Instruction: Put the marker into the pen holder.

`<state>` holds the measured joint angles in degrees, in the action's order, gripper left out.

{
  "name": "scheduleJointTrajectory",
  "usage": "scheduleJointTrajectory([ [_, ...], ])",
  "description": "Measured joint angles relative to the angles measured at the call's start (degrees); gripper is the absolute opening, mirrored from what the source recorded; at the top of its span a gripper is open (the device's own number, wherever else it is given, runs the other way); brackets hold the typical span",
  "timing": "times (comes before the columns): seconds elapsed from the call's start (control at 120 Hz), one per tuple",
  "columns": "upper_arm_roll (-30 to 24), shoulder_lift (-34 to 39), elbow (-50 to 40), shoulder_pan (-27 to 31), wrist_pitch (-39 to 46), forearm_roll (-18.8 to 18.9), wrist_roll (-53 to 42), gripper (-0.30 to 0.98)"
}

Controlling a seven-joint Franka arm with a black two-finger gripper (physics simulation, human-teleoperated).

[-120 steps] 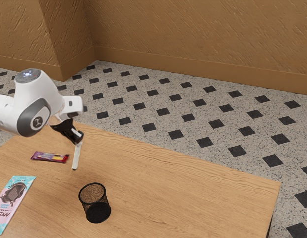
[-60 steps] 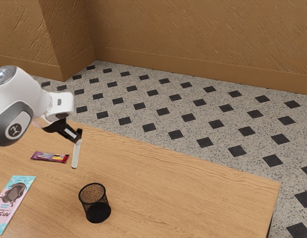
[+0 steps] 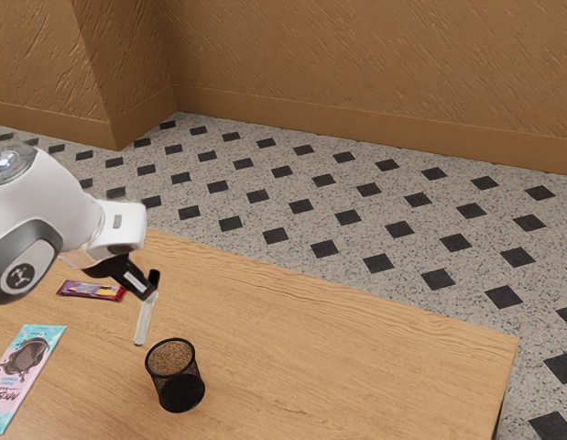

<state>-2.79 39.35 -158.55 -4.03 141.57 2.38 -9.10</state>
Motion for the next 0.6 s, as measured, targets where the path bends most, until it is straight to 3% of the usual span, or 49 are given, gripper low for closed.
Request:
scheduleJointTrajectory([
  [0.25, -4.8, -0.1, -0.2, 0.0, -0.6, -3.7, 0.1, -0.06],
  [0.6, -5.3, -7.0, 2.8, 0.2, -0.2, -5.1, 0.3, -0.06],
])
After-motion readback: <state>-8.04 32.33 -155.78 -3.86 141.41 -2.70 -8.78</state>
